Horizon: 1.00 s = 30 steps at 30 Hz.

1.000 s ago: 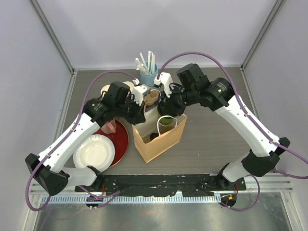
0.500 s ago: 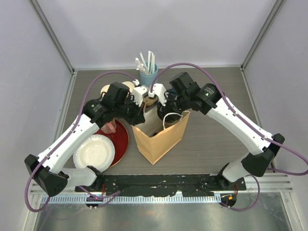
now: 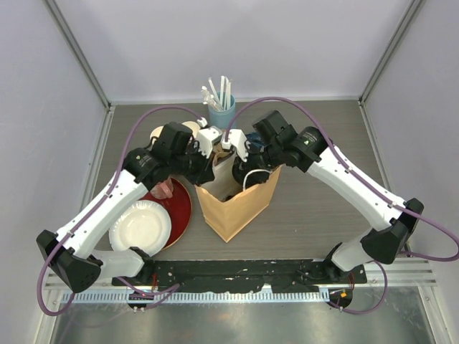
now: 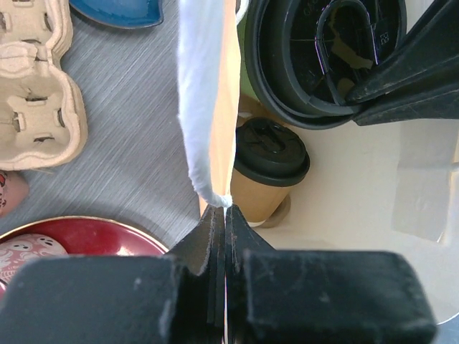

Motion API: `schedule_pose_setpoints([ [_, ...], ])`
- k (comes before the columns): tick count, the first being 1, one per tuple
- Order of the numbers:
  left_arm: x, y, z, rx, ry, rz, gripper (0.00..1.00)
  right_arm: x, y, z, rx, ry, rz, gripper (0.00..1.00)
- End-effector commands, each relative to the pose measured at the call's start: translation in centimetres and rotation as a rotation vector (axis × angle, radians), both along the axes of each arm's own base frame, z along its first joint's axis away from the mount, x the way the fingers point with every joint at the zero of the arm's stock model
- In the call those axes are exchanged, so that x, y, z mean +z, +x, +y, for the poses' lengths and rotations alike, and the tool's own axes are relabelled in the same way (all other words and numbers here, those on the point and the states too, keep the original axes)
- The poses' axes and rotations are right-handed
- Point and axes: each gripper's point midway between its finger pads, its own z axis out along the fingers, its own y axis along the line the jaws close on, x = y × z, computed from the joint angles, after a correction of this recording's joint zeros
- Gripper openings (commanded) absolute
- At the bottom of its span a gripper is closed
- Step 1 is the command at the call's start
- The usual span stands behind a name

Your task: Pack the takeout coffee

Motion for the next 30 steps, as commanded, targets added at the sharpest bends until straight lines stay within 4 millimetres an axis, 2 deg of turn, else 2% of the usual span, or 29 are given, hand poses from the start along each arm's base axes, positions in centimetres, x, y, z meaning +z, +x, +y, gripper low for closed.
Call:
schedule_pose_setpoints([
  [1, 0.8, 0.2, 0.2, -0.040, 0.015, -0.074, 0.00, 3.6, -1.6, 0.2, -0.017, 0.103, 0.028, 0.01],
  [7, 1.0, 0.3, 0.1, -0.057, 0.018, -0.091, 0.00, 6.2, -1.9, 0.7, -0.060, 0.184, 0.031, 0.01],
  [11, 1.1, 0.4, 0.0, -0.060, 0.023, -0.095, 0.00, 6.7, -1.6, 0.7, -0.101, 0.195, 0.038, 0.01],
  [18, 1.2, 0.4, -0.1, -0.067, 0.019, -0.089, 0.00, 7.8, -1.8, 2.1, -0.078, 0.223, 0.008, 0.01],
  [22, 1.5, 0.3, 0.0, -0.068, 0.017, -0.098, 0.00, 5.6, -0.4, 1.3, -0.119, 0.141, -0.019, 0.01],
  [23, 1.4, 0.3, 0.0, -0.070, 0.019, -0.099, 0.00, 4.5, 0.2, 1.0, -0.135, 0.117, -0.003, 0.01],
  [27, 1.4, 0.3, 0.0, -0.075, 0.020, -0.104, 0.00, 2.9, 2.0, 0.4, -0.161, 0.120, 0.064, 0.01],
  [30, 1.5, 0.3, 0.1, -0.073, 0.018, -0.108, 0.00, 1.9, 2.5, 0.1, -0.172, 0.106, 0.071, 0.01],
])
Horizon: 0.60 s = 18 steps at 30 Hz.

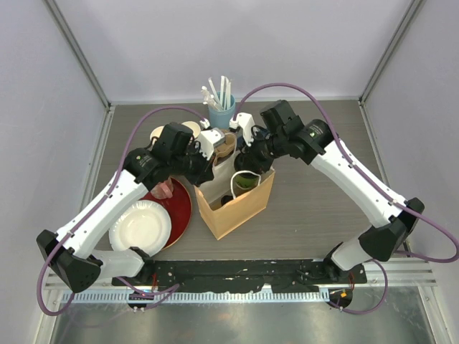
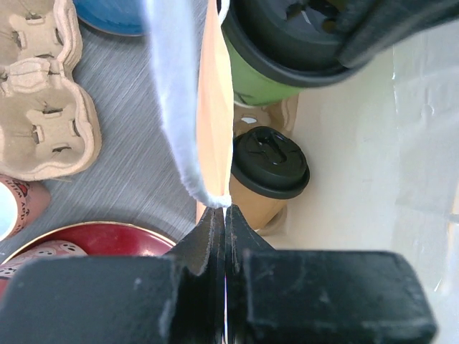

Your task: Pack the takeout coffee

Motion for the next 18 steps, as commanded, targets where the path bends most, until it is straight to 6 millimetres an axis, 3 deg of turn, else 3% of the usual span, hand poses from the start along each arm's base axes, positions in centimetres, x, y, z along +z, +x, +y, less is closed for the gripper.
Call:
schedule_pose_setpoints([
  [1, 1.6, 0.0, -0.1, -0.017, -0.021, -0.047, 0.00, -1.1, 1.2, 0.0, 0.000, 0.005, -0.006, 0.01],
  [18, 1.5, 0.5, 0.2, 0.020, -0.014, -0.052, 0.00, -7.0, 0.2, -1.0, 0.084, -0.061, 0.003, 0.01],
])
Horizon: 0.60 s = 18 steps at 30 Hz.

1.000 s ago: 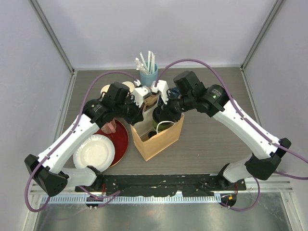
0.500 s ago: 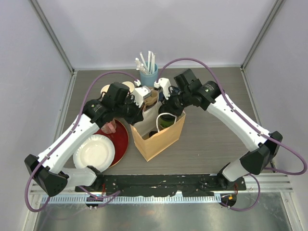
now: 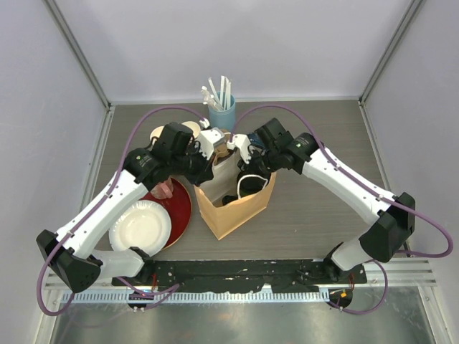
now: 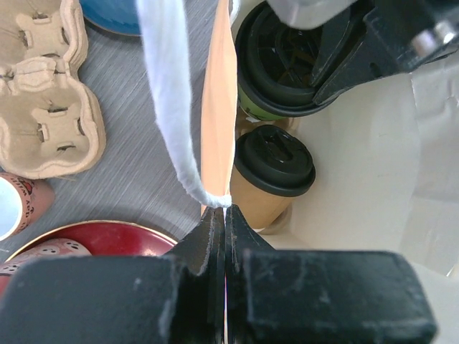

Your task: Pack the takeout coffee

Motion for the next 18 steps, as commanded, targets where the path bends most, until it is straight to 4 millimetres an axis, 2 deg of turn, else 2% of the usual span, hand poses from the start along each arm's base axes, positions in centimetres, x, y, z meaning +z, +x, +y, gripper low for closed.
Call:
schedule_pose_setpoints([
  [1, 1.5, 0.3, 0.0, 0.009, -0.018, -0.046, 0.00, 0.9, 0.5, 0.2, 0.033, 0.034, -0.081, 0.01],
  [4, 1.3, 0.2, 0.0, 0.000, -0.015, -0.046, 0.00, 0.2, 1.3, 0.3, 0.000, 0.009, -0.074, 0.01],
  [6, 1.3, 0.2, 0.1, 0.000, -0.012, -0.047, 0.00, -0.9, 1.6, 0.3, -0.019, -0.025, -0.044, 0.01],
  [11, 1.4, 0.2, 0.2, -0.006, -0.008, -0.057, 0.00, -2.2, 1.2, 0.2, -0.029, -0.030, -0.003, 0.01],
  [18, 1.3, 0.3, 0.2, -0.012, -0.001, -0.062, 0.00, -2.4, 1.1, 0.0, -0.053, -0.029, 0.008, 0.02],
])
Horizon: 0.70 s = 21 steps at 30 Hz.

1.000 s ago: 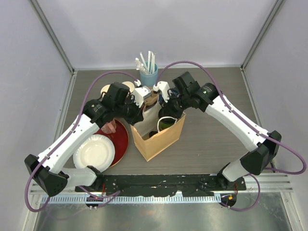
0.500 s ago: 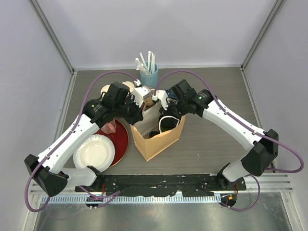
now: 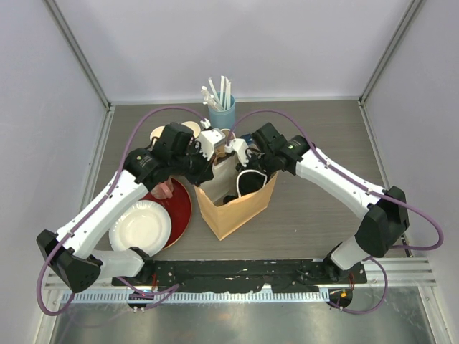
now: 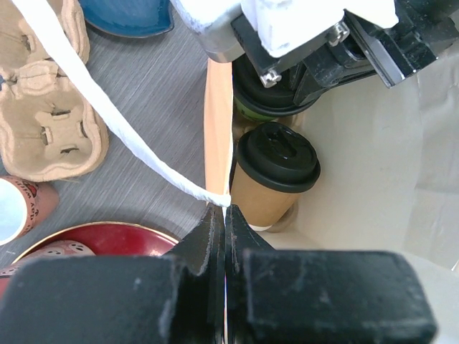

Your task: Pack the takeout coffee

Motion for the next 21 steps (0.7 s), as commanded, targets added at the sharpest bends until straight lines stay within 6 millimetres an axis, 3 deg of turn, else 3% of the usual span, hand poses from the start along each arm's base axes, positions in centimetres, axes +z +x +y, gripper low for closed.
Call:
schedule_pose_setpoints([
  [1, 1.3, 0.2, 0.1, -0.006, -0.009, -0.050, 0.00, 1.0, 0.7, 0.1, -0.034, 0.021, -0.034, 0.08],
  [3, 1.3, 0.2, 0.1, -0.007, -0.008, -0.051, 0.00, 1.6, 0.9, 0.1, -0.046, 0.028, -0.047, 0.15],
  [7, 1.3, 0.2, 0.1, -0.012, -0.007, -0.052, 0.00, 3.5, 1.3, 0.5, -0.067, 0.068, -0.074, 0.38],
  [9, 1.4, 0.2, 0.1, -0.014, -0.008, -0.056, 0.00, 4.9, 1.3, 0.9, -0.067, 0.109, -0.091, 0.44],
  [15, 1.2, 0.1, 0.1, -0.025, -0.003, -0.054, 0.00, 9.0, 1.6, 1.7, -0.089, 0.219, -0.163, 0.57],
  [21, 1.2, 0.2, 0.0, -0.028, 0.005, -0.049, 0.00, 12.7, 1.1, 2.0, -0.082, 0.320, -0.226, 0.64],
])
